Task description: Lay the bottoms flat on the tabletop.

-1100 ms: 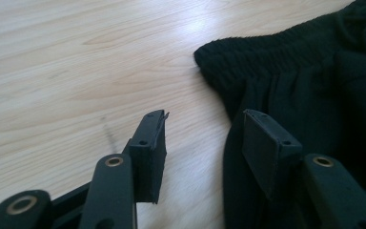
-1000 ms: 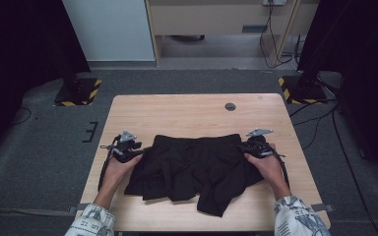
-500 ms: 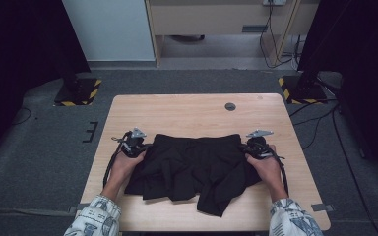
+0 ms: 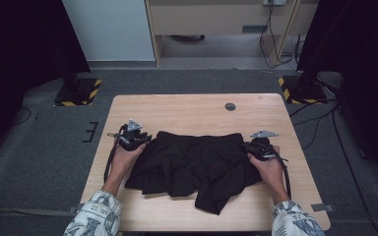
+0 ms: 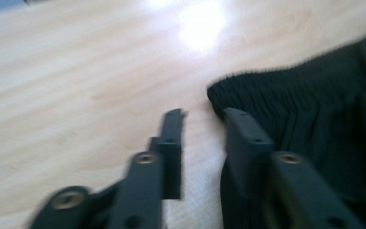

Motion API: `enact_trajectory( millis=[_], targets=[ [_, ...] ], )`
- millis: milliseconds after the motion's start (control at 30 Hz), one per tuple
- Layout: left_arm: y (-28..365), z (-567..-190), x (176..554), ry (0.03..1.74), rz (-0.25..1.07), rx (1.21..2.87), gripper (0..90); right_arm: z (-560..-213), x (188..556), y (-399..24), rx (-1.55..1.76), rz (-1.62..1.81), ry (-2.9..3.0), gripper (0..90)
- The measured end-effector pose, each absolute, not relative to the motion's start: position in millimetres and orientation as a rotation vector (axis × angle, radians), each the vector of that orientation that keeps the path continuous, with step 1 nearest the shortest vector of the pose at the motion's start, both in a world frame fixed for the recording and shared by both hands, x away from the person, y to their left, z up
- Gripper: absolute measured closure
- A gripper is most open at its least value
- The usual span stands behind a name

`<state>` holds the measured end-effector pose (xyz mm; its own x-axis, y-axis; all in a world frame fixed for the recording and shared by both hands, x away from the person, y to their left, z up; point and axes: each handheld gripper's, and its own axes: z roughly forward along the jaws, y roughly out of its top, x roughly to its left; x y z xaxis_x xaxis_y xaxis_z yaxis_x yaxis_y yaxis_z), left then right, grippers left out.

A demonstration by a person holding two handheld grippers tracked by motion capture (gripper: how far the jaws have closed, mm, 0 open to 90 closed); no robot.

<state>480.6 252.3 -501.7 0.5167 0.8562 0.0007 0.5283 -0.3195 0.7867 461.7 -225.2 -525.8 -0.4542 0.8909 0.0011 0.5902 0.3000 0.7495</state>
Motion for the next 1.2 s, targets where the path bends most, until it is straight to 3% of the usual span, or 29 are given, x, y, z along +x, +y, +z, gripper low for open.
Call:
enact_trajectory(
  millis=[100,167,300,667,767,833,933,1067,1100,1167,1200],
  targets=[
    [250.1,-499.2,475.1,1.077,0.532,2.038,56.0,-521.9,459.4,-230.0,1.306,0.99,2.146,60.4],
    [246.8,-503.8,471.1,1.066,0.529,2.069,46.3,-520.6,460.1,-235.7,1.34,1.016,2.147,49.6],
    [244.9,-518.3,466.6,1.076,0.525,2.084,40.7,-520.9,461.7,-238.0,1.352,1.042,2.18,44.2],
    [245.9,-529.1,469.0,1.081,0.529,2.135,48.7,-527.9,468.3,-224.2,1.323,0.934,2.252,62.2],
    [246.3,-529.8,470.1,1.067,0.522,2.132,51.2,-527.7,466.7,-221.5,1.301,0.939,2.264,72.5],
    [247.2,-529.5,471.3,1.064,0.488,2.128,56.5,-527.3,466.6,-220.4,1.303,0.939,2.269,74.5],
    [249.1,-528.9,472.2,1.065,0.472,2.13,57.5,-527.1,466.6,-220.6,1.306,0.941,2.27,77.2],
    [249.3,-528.5,472.3,1.062,0.427,2.132,68.6,-526.8,466.0,-222.3,1.313,0.949,2.282,83.6],
    [248.7,-527.8,472.6,1.055,0.41,2.137,78.3,-526.6,466.3,-222.3,1.318,0.952,2.284,84.7],
    [245.7,-525.3,472.6,1.052,0.395,2.167,86.1,-525.1,466.6,-220.8,1.336,0.941,2.292,87.7],
    [242.7,-522.6,472.7,1.06,0.375,2.185,86.1,-525.1,466.6,-220.8,1.336,0.941,2.292,87.7]
  ],
)
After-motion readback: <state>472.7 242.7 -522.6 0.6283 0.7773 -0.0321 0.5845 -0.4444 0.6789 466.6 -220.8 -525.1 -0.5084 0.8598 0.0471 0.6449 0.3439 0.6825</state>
